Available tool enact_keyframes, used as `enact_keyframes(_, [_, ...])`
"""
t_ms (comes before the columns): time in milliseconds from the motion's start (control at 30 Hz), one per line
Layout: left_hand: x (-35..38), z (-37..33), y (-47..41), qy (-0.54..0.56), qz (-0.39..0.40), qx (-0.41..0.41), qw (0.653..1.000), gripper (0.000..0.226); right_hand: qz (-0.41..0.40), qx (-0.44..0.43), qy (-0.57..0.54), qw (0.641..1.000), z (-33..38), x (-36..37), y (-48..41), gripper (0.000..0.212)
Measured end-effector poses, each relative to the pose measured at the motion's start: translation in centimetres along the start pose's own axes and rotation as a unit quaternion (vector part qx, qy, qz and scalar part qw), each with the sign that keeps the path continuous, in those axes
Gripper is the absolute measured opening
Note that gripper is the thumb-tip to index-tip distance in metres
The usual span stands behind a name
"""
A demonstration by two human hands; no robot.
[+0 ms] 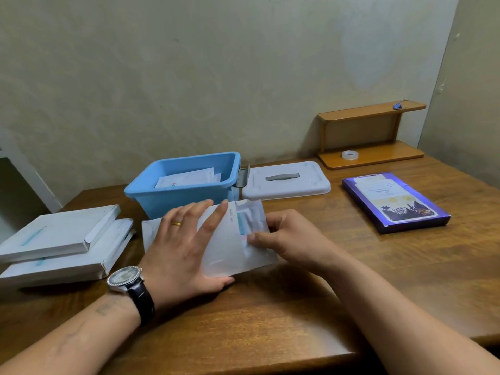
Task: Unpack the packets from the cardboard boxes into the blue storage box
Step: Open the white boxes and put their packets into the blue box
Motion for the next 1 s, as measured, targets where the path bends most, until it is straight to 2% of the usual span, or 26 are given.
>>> enact_keyframes(100, [0.2, 1.5, 1.3, 0.011, -0.002, -0.029, 1.0, 0.138, -0.003, 0.007, -0.072, 0.997, -1.0, -1.1, 0.5, 0.028])
enact_keyframes(267, [0.6, 1.2, 1.1, 0.027, -0.006, -0.016, 0.999, 0.139, 0.023, 0.022, -0.106, 0.994, -1.4, -0.9, 0.3, 0.037])
enact_keyframes(400, [0.8, 1.0, 1.0, 0.033, -0.027, 0.002, 0.999, 0.136, 0.004, 0.038, -0.129, 0.991, -1.6, -0.6, 0.1, 0.028])
enact_keyframes(500, [0.2, 2.1, 1.3, 0.044, -0.077, -0.004, 0.996, 0.131, -0.058, 0.015, -0.111, 0.992, -1.4, -2.4, 0.3, 0.03])
enact_keyframes(567, [-0.4, 3.6, 1.9, 0.067, -0.138, -0.018, 0.988, 0.129, -0.096, -0.012, -0.128, 0.987, -0.9, -4.7, 1.0, 0.034])
enact_keyframes(633, [-1.1, 5.4, 3.0, 0.098, -0.219, -0.026, 0.97, 0.13, -0.116, -0.017, -0.185, 0.976, -0.5, -6.6, 1.5, 0.038])
enact_keyframes(733, [-1.8, 7.4, 4.3, 0.157, -0.319, -0.023, 0.934, 0.133, -0.16, -0.04, -0.281, 0.945, 1.2, -7.5, 1.5, 0.031])
enact_keyframes(867, [-1.7, 8.1, 4.6, 0.205, -0.346, -0.023, 0.915, 0.139, -0.159, -0.048, -0.295, 0.941, 4.7, -6.1, 0.1, 0.019])
enact_keyframes(1000, [-1.3, 8.2, 4.6, 0.214, -0.352, -0.022, 0.911, 0.135, -0.161, -0.06, -0.26, 0.95, 8.4, -4.2, -4.5, 0.019])
Point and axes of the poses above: each hand's wrist, its own y-axis away from the middle knuckle, its own x-axis out of the palm, z = x × y, the point moved 6 cm from there along -y, towards the middle knuckle, and after that the axes turned 1 degree about -y, right-handed, at the moved point
